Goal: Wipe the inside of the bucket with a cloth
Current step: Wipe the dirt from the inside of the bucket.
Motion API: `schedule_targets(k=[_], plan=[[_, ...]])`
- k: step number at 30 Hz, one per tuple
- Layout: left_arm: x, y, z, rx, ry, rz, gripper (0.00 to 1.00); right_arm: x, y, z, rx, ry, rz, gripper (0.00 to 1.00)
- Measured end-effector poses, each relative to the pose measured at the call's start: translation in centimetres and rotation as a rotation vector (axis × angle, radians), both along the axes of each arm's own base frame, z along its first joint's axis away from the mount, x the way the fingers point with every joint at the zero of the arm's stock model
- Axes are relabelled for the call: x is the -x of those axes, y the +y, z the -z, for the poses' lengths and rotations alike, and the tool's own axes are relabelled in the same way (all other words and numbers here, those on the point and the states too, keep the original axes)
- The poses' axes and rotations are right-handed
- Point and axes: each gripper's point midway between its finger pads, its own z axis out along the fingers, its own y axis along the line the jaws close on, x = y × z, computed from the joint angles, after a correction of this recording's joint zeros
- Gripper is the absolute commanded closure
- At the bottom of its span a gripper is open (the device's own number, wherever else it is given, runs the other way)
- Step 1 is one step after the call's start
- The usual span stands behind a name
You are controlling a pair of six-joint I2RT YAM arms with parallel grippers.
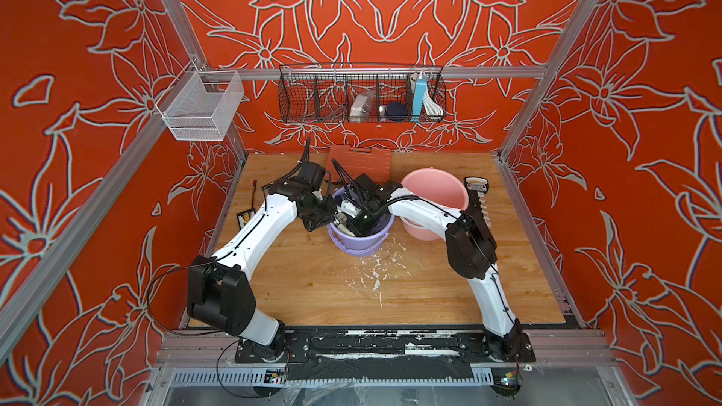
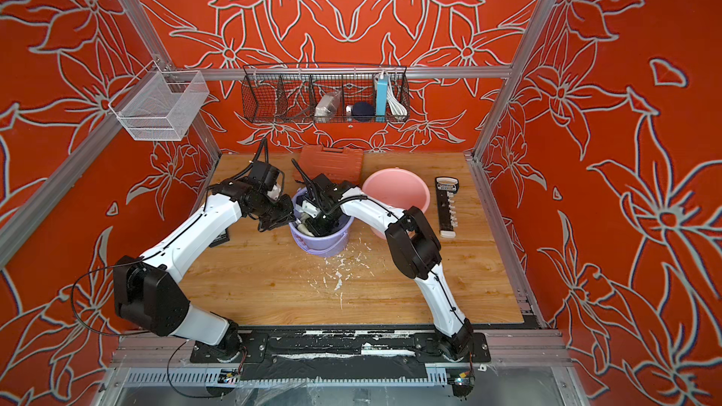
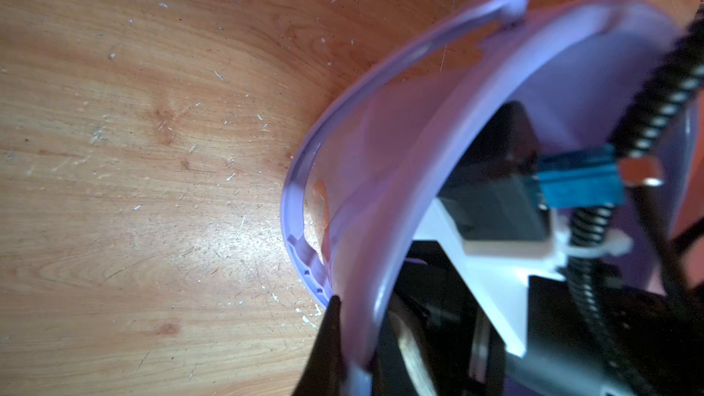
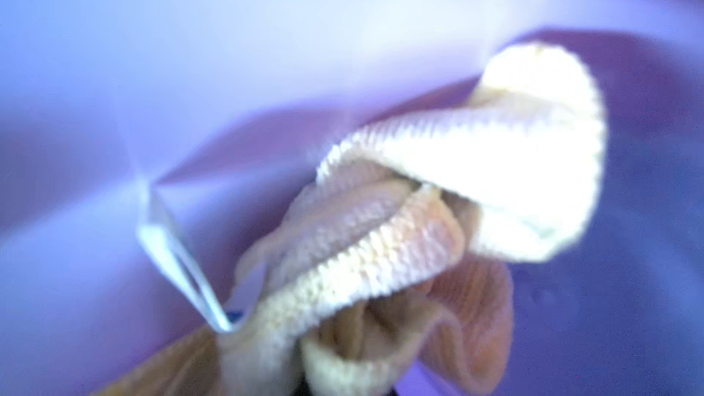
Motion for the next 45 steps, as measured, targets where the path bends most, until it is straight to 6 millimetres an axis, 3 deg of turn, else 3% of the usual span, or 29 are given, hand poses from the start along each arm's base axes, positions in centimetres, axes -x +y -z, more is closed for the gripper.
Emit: schedule_targets(k=[5,14,21,30,34,42,45], plan=[[-0.1,0.2,0.0,-0.005,-0.004,-0.011,1.0,-1.7,-0.3,0.6,0.075,-0.045,0.038,1.0],[-0.6,0.0,-0.3,0.003,-0.027,-0.014,1.0,-6.0,-2.9,2.8,0.277,-0.271,0.233,1.0],[-0.6,-0.1,-0.3,0.005,-0.026,-0.011,1.0,-9.5,-6.7,0.8,0.424,-0.488,0.422,1.0],[-0.2,-1.6,-0.3,0.044,-0.014,0.037,1.0,-9.2,-9.7,0.2,0.431,-0.623,0.565,1.0],[0.0,-1.7,0.0,0.049,0.0,0.052,1.0,-10.0,-8.6,-1.6,0.323,-0.656,0.603,1.0],[-0.1,-1.7,-0.1,0.053,0.006,0.067,1.0,-10.4,-2.6,-4.4,0.085,-0.578,0.491,1.0],[-0.2,-1.6,-0.1,0.047,0.006,0.069,1.0,-9.3,-1.0,-4.4,0.025,-0.52,0.412,1.0]])
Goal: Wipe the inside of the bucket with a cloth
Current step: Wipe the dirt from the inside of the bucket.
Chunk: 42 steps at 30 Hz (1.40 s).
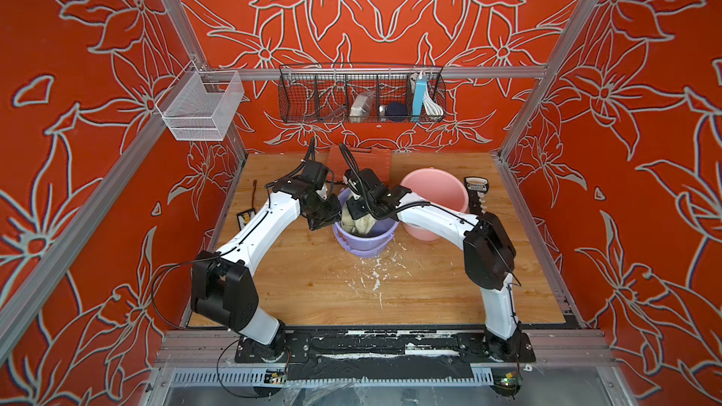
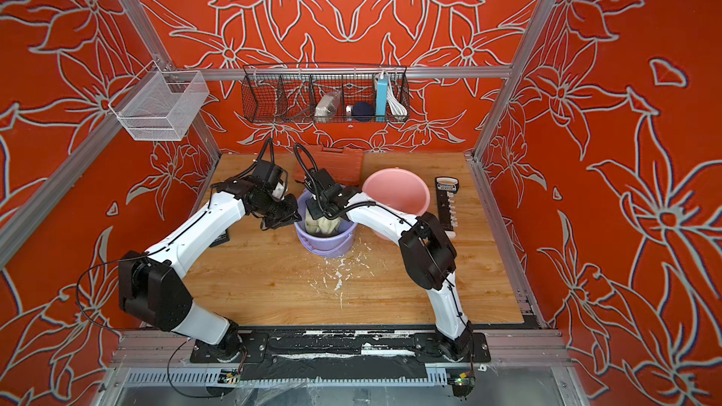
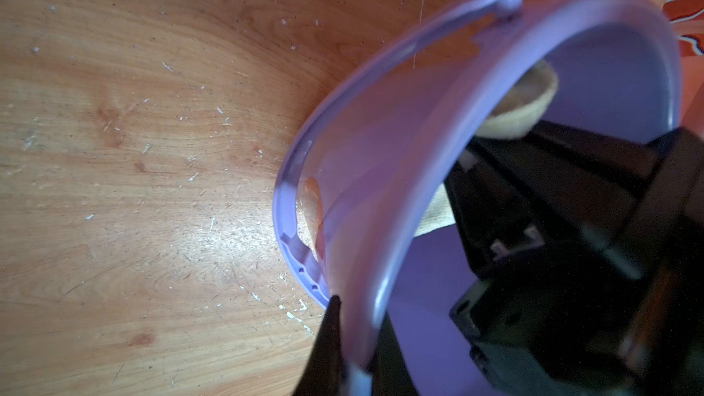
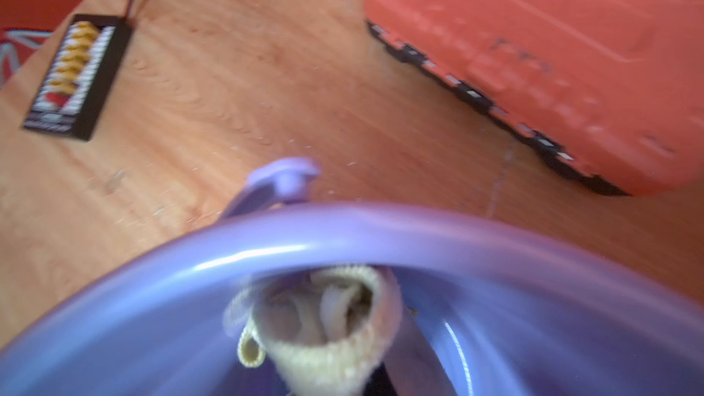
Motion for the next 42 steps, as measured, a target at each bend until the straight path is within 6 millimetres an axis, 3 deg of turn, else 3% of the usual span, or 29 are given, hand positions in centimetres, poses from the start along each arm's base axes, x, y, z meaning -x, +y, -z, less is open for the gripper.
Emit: schedule_targets(k=[7,14,19,22,26,31,37,42], plan=[[-0.2,0.7,-0.5,-0.04,-0.005,-0.015,1.0,5.4,2.9,1.1,-0.106,0.224,-0.27,1.0],[0.2,1.6,-1.0,-0.079,0.015,-0.011,1.0,10.5,2.1,0.9,-0.185,0.408,-0.458,1.0],[0.6,1.7,-1.1,-0.085,0.023,0.007,1.0,11.4,1.8,-0.3,-0.203,0.434,-0.493,1.0],[0.3,1.7,-1.1,-0.083,0.013,0.008,1.0,10.4,2.1,-1.3,-0.178,0.401,-0.468,1.0],[-0.1,1.8,-0.9,-0.077,-0.007,0.001,1.0,7.4,3.3,-3.2,-0.147,0.287,-0.406,1.0],[0.1,2.0,-0.4,-0.072,-0.015,-0.005,1.0,2.8,3.6,-2.4,-0.051,0.179,-0.251,1.0],[0.4,2.3,-0.6,-0.083,-0.027,-0.01,1.0,-2.0,0.3,-2.3,0.125,0.043,0.015,1.0],[0.3,2.5,-0.8,-0.093,-0.04,-0.016,1.0,-3.6,-2.4,-3.0,0.227,-0.033,0.158,1.0]])
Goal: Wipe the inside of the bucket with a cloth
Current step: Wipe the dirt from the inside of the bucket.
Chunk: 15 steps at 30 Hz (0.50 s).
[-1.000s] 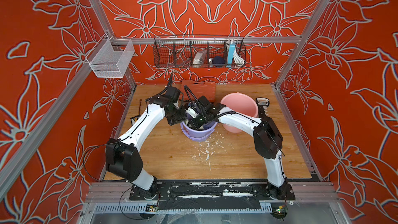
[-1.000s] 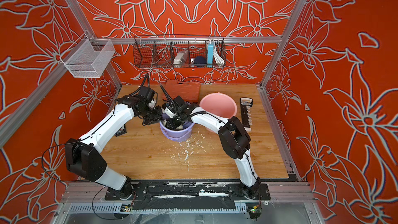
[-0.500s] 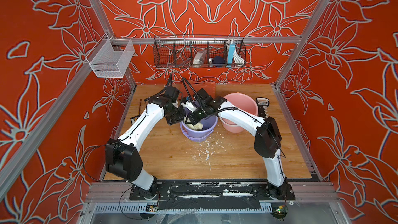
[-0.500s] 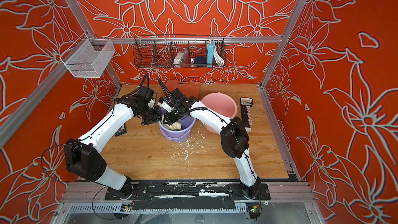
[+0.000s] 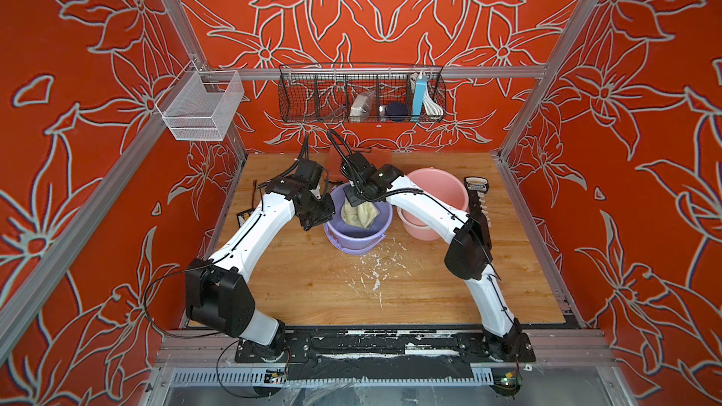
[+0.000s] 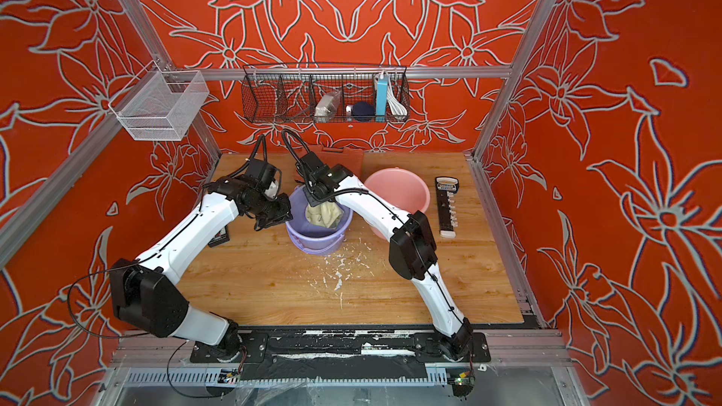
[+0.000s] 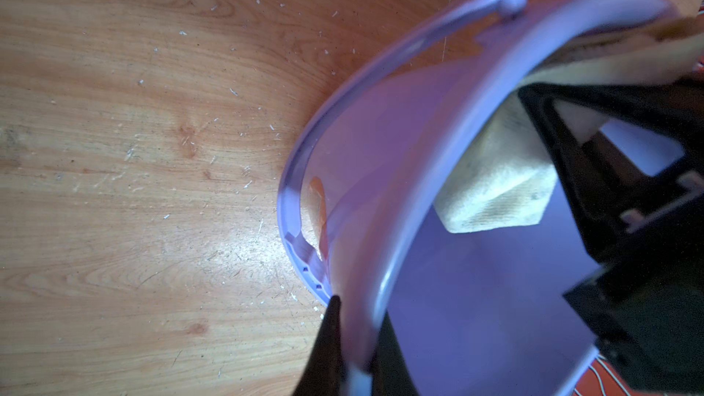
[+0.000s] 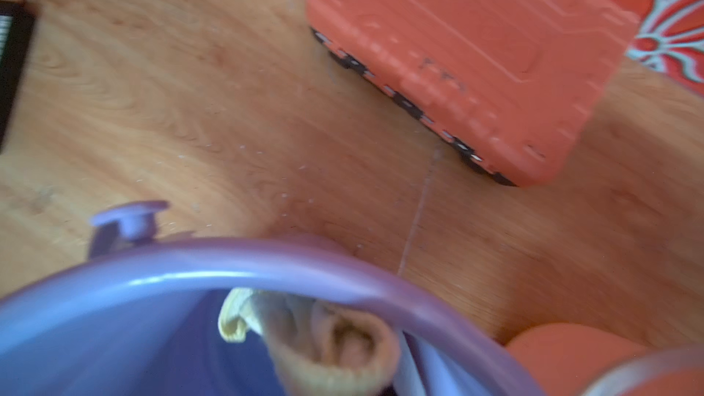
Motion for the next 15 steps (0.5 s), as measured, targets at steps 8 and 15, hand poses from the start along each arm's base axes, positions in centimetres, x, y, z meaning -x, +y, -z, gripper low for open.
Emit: schedule_targets(k=[8,15], plan=[[-0.2,-0.1,-0.2,-0.013,-0.001,0.002,1.0,2.7,4.5,-0.4,-0.163,0.112,-0.213,1.0],[-0.5,0.5,-0.7,-0.051,-0.018,-0.013,1.0,5.6,7.4,-1.8,-0.256,0.156,-0.382,1.0]])
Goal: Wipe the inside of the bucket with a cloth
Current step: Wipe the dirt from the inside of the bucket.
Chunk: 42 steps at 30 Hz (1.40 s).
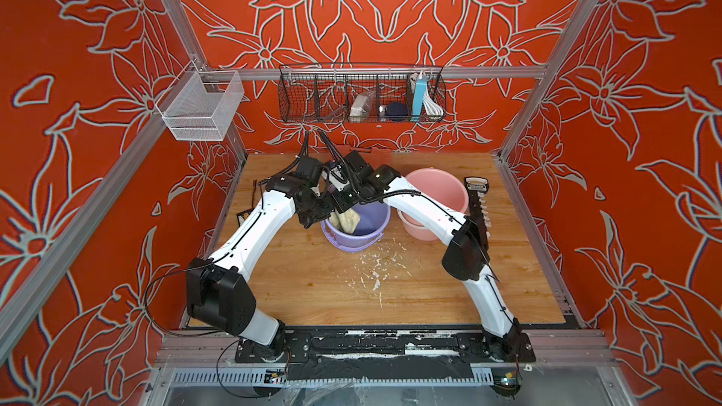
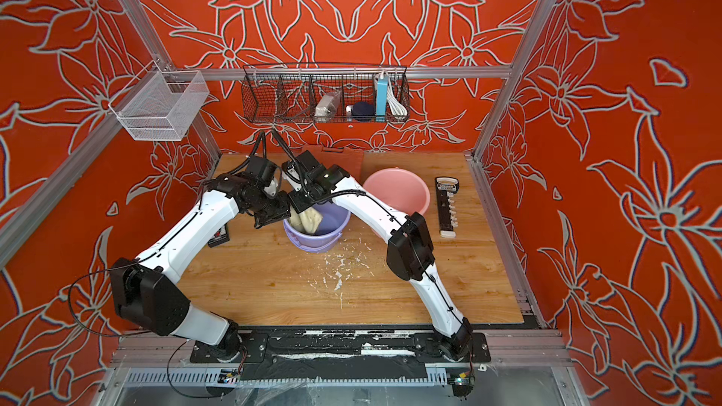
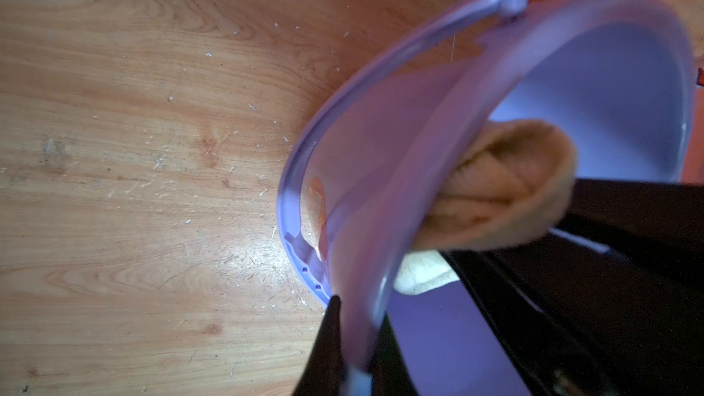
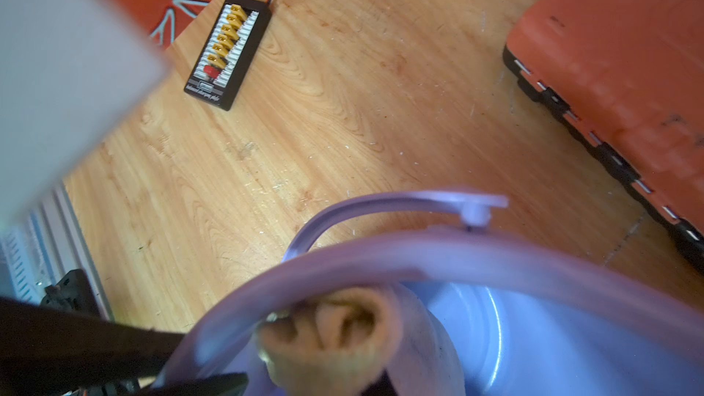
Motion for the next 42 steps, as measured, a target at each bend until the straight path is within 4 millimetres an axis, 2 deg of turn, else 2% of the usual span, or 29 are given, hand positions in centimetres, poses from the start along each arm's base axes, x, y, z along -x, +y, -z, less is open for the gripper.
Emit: schedule_targets(k=[2,5,8,12,14,17,23,25,28,30,33,37,39,42], plan=[[-0.1,0.0,0.0,-0.009,-0.006,0.003,1.0,-0.4,-0.5,-0.1,0.029,-0.016,0.016,1.0],[-0.2,0.3,0.0,-0.039,-0.016,-0.002,1.0,-2.2,-1.8,-0.9,0.101,-0.085,0.096,1.0],[-0.3,0.9,-0.2,-0.086,-0.038,-0.016,1.0,-3.8,-4.3,-0.8,0.196,-0.13,0.192,1.0],[-0.6,2.4,-1.5,-0.158,-0.106,-0.053,1.0,-5.2,-8.6,1.0,0.366,-0.159,0.297,1.0],[-0.8,3.0,-2.4,-0.185,-0.147,-0.074,1.0,-5.1,-10.4,2.1,0.438,-0.15,0.317,1.0],[-1.6,2.8,-3.3,-0.191,-0.207,-0.081,1.0,-4.2,-11.8,2.8,0.499,-0.15,0.329,1.0],[-1.4,2.3,-2.5,-0.187,-0.197,-0.066,1.0,-1.0,-13.4,2.8,0.516,-0.101,0.306,1.0],[-1.2,2.4,-2.2,-0.193,-0.191,-0.069,1.0,-0.1,-12.9,3.0,0.494,-0.062,0.289,1.0],[-1.3,2.6,-2.0,-0.197,-0.191,-0.081,1.0,1.8,-11.3,4.3,0.414,0.041,0.237,1.0],[-1.4,2.5,-2.1,-0.193,-0.195,-0.081,1.0,3.4,-9.5,5.1,0.322,0.133,0.193,1.0],[-1.3,2.5,-2.0,-0.193,-0.193,-0.085,1.0,5.5,-6.3,5.1,0.175,0.24,0.126,1.0],[-1.3,2.6,-1.9,-0.197,-0.192,-0.093,1.0,6.8,-2.5,3.1,-0.024,0.311,0.06,1.0],[-1.2,2.7,-1.8,-0.199,-0.19,-0.098,1.0,7.2,-1.4,1.5,-0.124,0.329,0.044,1.0],[-1.1,2.9,-1.7,-0.201,-0.188,-0.104,1.0,7.6,-0.8,-0.5,-0.215,0.346,0.03,1.0]])
